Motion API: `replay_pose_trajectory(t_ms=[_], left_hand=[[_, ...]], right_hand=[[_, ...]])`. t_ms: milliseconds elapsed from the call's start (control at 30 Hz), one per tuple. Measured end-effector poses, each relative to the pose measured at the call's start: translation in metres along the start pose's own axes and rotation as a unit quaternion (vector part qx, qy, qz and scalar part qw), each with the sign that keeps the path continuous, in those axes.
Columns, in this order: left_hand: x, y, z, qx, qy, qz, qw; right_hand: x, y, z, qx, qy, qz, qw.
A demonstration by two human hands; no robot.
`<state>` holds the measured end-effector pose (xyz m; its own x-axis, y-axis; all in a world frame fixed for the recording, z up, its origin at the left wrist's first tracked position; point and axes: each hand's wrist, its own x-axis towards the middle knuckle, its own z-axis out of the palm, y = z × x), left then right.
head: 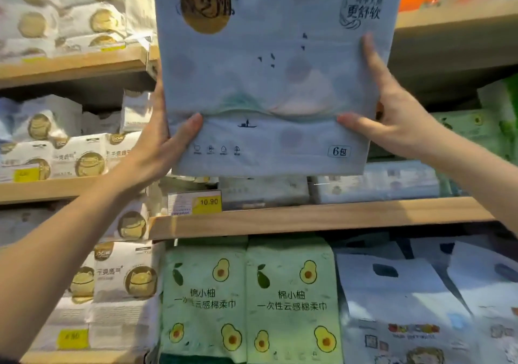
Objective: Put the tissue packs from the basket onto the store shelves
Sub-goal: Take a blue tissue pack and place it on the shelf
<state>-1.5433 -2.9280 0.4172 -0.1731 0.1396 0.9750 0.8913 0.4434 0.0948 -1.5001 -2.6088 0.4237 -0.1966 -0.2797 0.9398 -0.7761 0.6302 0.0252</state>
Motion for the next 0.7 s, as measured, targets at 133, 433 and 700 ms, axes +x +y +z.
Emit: replay_pose_trajectory(t_ms=[133, 433, 700], left_hand=[[-0.001, -0.039, -0.002, 0.021, -0.014, -0.010, 1.000], [-0.011, -0.077, 0.009, 0.036, -0.052, -0.017, 0.998], [-0.017, -0.085, 0.018, 0.173, -0.138, -0.004, 0.975]], right_hand=[[0.007, 0.012, 0.030, -0.027, 0.012, -0.012, 1.000], [0.008, 0.040, 0.075, -0.054, 0.019, -0.011, 0.998], [-0.007, 0.054, 0.089, -0.083, -0.021, 0.009, 0.996]])
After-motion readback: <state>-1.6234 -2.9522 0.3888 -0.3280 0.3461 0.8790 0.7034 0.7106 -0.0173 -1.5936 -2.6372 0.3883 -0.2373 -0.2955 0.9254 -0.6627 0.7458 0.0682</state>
